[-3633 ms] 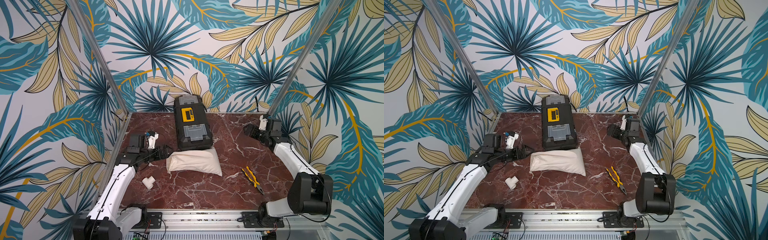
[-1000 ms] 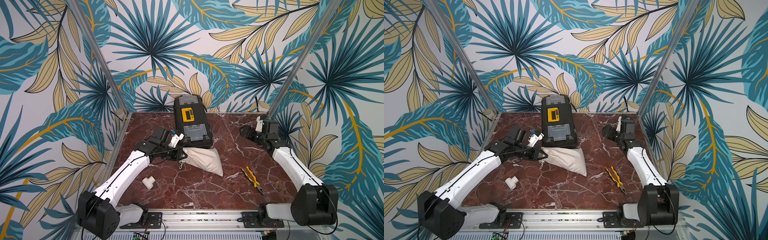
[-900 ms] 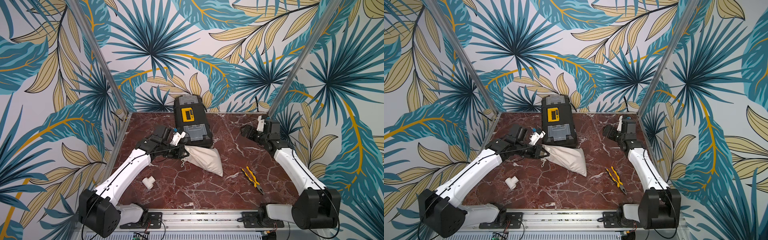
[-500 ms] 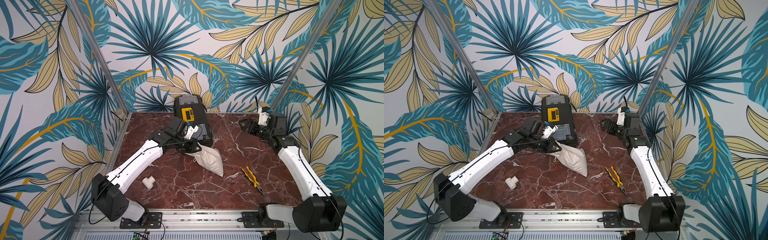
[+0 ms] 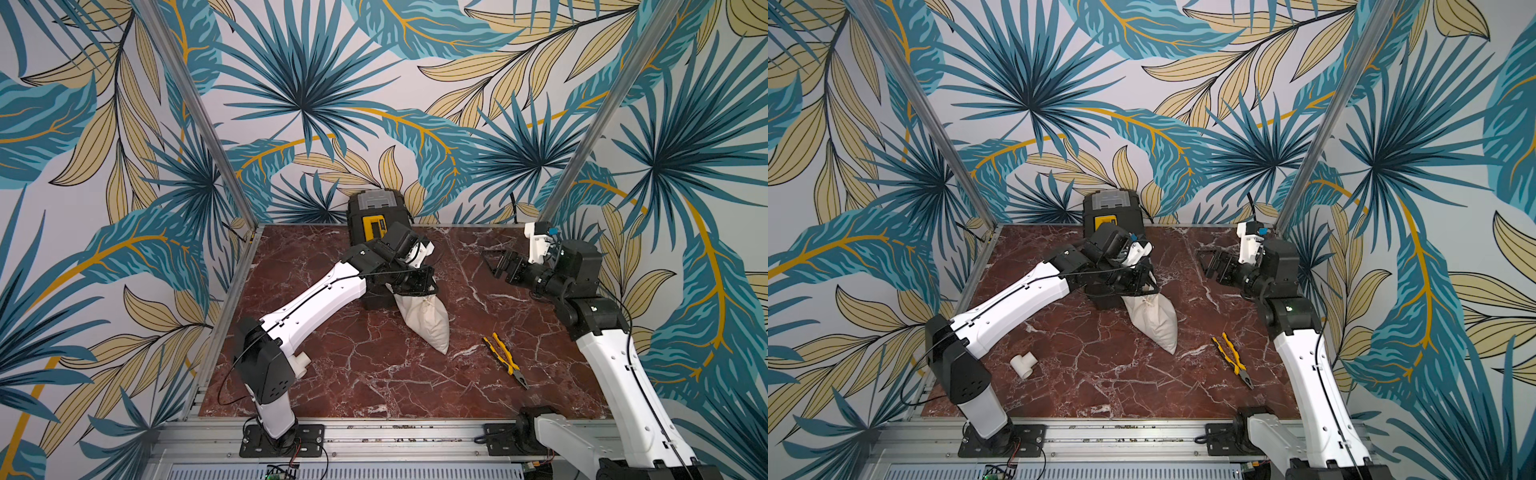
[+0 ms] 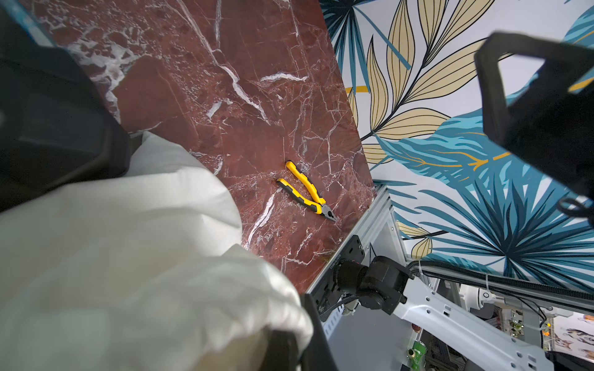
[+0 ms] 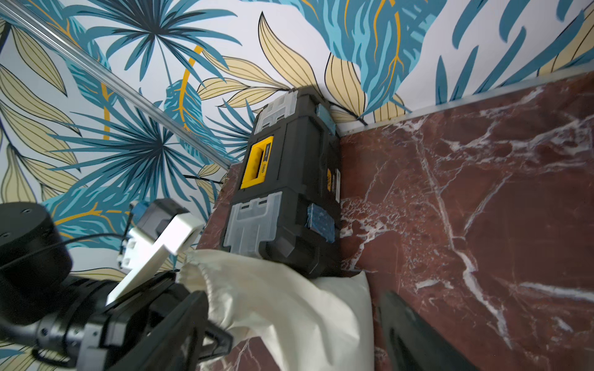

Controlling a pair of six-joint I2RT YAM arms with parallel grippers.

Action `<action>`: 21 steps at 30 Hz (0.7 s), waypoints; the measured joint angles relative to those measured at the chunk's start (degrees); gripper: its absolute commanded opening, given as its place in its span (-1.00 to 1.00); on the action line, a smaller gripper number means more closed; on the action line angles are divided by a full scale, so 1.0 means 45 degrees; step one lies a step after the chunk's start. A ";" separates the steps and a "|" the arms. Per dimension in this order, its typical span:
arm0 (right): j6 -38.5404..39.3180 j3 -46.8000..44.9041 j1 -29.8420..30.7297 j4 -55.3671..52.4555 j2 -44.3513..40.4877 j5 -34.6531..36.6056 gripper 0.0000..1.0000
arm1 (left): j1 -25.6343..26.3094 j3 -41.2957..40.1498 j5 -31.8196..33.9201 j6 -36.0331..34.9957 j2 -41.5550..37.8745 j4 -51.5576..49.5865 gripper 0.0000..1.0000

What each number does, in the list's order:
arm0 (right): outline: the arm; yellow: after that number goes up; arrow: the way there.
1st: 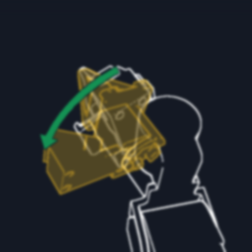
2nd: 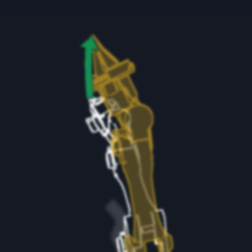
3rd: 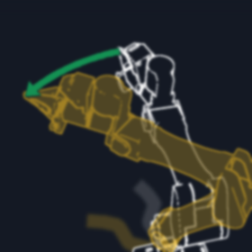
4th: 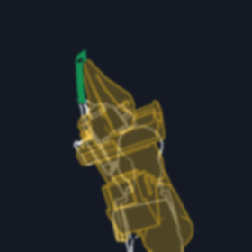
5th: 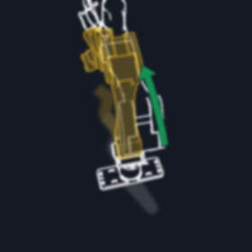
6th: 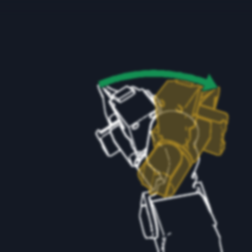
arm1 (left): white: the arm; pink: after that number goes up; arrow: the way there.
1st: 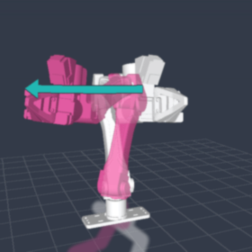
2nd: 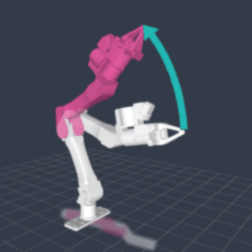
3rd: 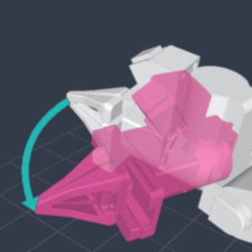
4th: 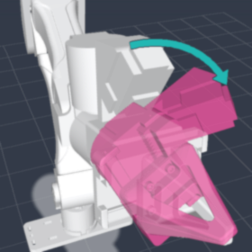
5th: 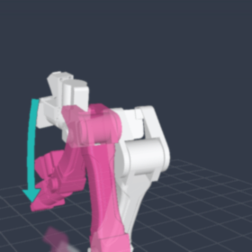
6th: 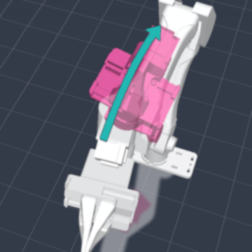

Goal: Close the soil bag
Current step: Adjust the soil bag at the center of the board.

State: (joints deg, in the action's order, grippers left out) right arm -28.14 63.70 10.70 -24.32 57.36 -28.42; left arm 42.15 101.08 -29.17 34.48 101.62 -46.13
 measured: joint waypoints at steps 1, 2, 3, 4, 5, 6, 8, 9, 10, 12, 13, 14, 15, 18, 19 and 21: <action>-0.0189 -0.0233 0.0092 -0.0053 -0.0262 -0.0126 0.62 | 0.0010 0.0248 -0.0019 -0.0005 0.0160 -0.0063 -1.00; -0.0379 -0.0442 0.0204 -0.0102 -0.0486 -0.0243 0.61 | 0.0010 0.0549 -0.0063 -0.0034 0.0340 -0.0194 -1.00; -0.0602 -0.0763 0.0364 -0.0136 -0.0767 -0.0423 0.59 | 0.0010 0.0947 -0.0141 -0.0058 0.0534 -0.0393 -1.00; -0.0753 -0.0981 0.0486 -0.0165 -0.0937 -0.0554 0.59 | 0.0010 0.1224 -0.0204 -0.0102 0.0661 -0.0500 -1.00; -0.0903 -0.1209 0.0617 -0.0194 -0.1073 -0.0704 0.58 | 0.0010 0.1404 -0.0287 -0.0131 0.0729 -0.0573 -1.00; -0.1001 -0.1389 0.0743 -0.0228 -0.1141 -0.0831 0.58 | 0.0010 0.1486 -0.0355 -0.0155 0.0733 -0.0617 -1.00; -0.1161 -0.1661 0.1107 -0.0272 -0.1146 -0.1030 0.57 | 0.0010 0.1540 -0.0476 -0.0214 0.0733 -0.0690 -1.00; -0.1239 -0.1734 0.1321 -0.0306 -0.1098 -0.1112 0.57 | 0.0010 0.1545 -0.0525 -0.0233 0.0733 -0.0695 -1.00; -0.1282 -0.1758 0.1525 -0.0325 -0.1030 -0.1185 0.57 | 0.0010 0.1545 -0.0568 -0.0233 0.0733 -0.0714 -1.00; -0.1345 -0.1758 0.1919 -0.0277 -0.0855 -0.1321 0.57 | 0.0010 0.1545 -0.0670 -0.0238 0.0733 -0.0733 -1.00; -0.1379 -0.1758 0.2113 -0.0223 -0.0738 -0.1370 0.56 | 0.0010 0.1545 -0.0709 -0.0248 0.0733 -0.0729 -1.00; -0.1394 -0.1758 0.2273 -0.0175 -0.0612 -0.1418 0.55 | 0.0010 0.1540 -0.0733 -0.0267 0.0733 -0.0729 -1.00; -0.1428 -0.1758 0.2419 -0.0092 -0.0461 -0.1447 0.53 | 0.0010 0.1540 -0.0758 -0.0282 0.0733 -0.0733 -1.00; -0.1515 -0.1758 0.2837 0.0204 0.0112 -0.1467 0.45 | 0.0010 0.1535 -0.0826 -0.0350 0.0733 -0.0733 -1.00; -0.1520 -0.1758 0.2968 0.0277 0.0287 -0.1457 0.41 | 0.0010 0.1530 -0.0840 -0.0364 0.0733 -0.0729 -1.00; -0.1564 -0.1758 0.3259 0.0427 0.0602 -0.1404 0.34 | 0.0010 0.1511 -0.0913 -0.0374 0.0733 -0.0733 -1.00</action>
State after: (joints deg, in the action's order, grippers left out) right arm -35.18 55.79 25.36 -22.39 60.07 -34.74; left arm 42.19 107.87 -33.28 32.80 104.92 -49.43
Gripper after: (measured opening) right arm 0.696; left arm 0.070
